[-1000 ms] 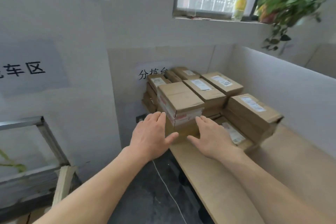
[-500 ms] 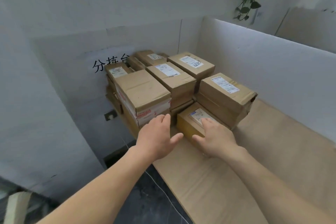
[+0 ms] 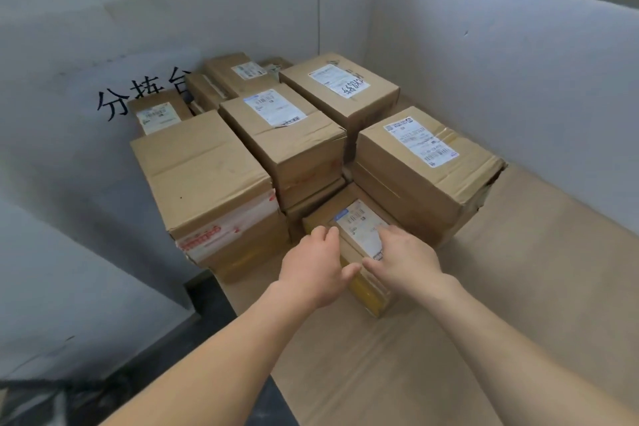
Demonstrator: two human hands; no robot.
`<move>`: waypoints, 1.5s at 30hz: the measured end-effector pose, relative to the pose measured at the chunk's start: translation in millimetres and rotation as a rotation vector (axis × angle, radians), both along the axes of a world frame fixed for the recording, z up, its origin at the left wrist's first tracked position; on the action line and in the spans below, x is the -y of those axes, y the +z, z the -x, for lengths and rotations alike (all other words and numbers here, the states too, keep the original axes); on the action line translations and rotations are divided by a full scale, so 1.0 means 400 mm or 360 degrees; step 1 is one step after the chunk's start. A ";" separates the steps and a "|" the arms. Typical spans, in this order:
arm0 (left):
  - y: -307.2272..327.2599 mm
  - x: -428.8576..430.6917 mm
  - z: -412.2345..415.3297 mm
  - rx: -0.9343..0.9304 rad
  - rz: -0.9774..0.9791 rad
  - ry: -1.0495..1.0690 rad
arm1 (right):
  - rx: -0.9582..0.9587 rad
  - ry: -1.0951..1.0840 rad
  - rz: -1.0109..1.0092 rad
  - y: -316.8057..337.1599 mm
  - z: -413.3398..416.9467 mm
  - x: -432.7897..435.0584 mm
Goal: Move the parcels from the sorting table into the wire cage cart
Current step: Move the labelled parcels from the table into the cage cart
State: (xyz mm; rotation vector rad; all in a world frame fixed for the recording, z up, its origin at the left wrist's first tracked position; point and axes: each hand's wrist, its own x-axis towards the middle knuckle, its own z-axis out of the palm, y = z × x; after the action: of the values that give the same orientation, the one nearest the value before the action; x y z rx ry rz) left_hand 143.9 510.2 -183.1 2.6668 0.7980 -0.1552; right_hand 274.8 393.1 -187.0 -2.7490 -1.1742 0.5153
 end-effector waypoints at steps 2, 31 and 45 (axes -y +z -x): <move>-0.025 0.006 -0.025 -0.0031 0.0032 -0.0012 | -0.0004 0.0002 0.0005 -0.019 -0.013 0.001; -0.097 -0.005 -0.025 -0.0200 -0.0022 -0.0067 | 0.0000 0.0066 0.0091 -0.046 -0.034 -0.001; -0.098 -0.023 -0.034 -0.0132 -0.0016 -0.0044 | 0.0035 0.0521 0.0211 -0.058 -0.053 0.056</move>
State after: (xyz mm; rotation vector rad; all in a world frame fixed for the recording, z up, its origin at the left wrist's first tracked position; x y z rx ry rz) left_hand 157.7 519.4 -222.2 2.6971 0.7890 -0.2709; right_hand 295.9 370.7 -210.3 -2.6835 -1.6655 0.6166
